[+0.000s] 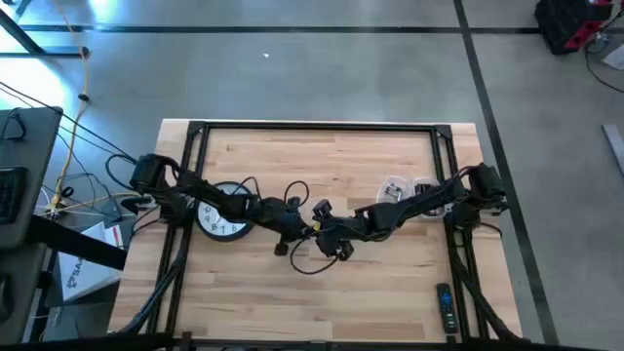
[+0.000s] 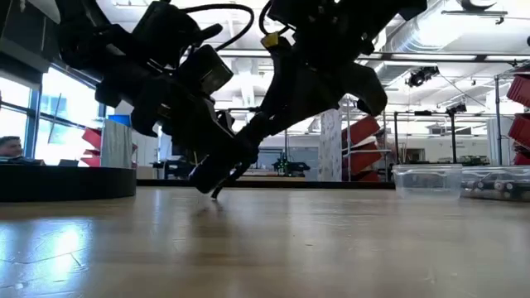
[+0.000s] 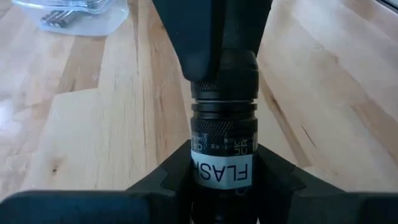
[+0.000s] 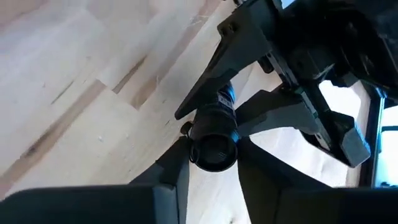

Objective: Insert battery
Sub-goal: Close the black flashlight lid

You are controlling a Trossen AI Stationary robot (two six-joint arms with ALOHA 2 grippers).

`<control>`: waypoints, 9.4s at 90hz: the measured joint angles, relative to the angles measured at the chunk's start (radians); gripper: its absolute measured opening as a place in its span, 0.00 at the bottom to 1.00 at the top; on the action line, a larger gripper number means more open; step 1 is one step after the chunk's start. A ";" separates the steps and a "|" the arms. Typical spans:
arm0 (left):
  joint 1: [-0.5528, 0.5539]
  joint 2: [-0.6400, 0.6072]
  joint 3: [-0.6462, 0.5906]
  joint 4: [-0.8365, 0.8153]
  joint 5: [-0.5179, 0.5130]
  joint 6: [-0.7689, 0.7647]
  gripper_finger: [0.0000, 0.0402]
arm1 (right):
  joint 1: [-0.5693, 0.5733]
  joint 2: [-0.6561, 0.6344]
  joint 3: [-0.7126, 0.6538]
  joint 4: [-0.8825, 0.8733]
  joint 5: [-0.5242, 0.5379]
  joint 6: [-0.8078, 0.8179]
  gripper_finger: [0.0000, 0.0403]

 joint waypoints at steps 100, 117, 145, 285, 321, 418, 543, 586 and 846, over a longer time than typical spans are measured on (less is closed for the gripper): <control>-0.081 0.002 -0.002 0.010 -0.597 0.200 0.25 | -0.157 -0.002 0.000 0.001 -0.110 1.240 0.18; -0.080 0.002 -0.001 0.030 -0.656 0.196 0.25 | -0.176 -0.001 0.000 0.008 -0.105 1.505 0.17; -0.082 -0.001 0.005 0.027 -0.634 0.193 0.25 | -0.184 0.002 0.000 -0.002 -0.209 1.338 0.17; 0.001 0.031 0.000 0.076 -0.025 0.062 0.25 | 0.111 0.080 0.217 -0.319 0.217 -0.315 0.33; 0.001 0.031 0.000 0.075 -0.026 0.064 0.25 | 0.070 0.080 0.192 -0.321 0.238 -0.339 0.37; 0.001 0.031 0.001 0.073 -0.038 0.065 0.25 | 0.062 0.079 0.188 -0.259 0.139 -0.312 0.33; -0.011 0.031 -0.001 0.051 -0.197 0.093 0.25 | 0.005 0.107 0.188 -0.249 0.129 0.127 0.22; -0.126 0.031 -0.001 0.048 -0.740 0.311 0.25 | -0.117 0.084 0.190 -0.198 -0.021 0.544 0.22; 0.058 0.064 0.001 0.170 0.253 -0.010 0.25 | 0.058 0.049 0.190 -0.261 0.076 -0.393 0.24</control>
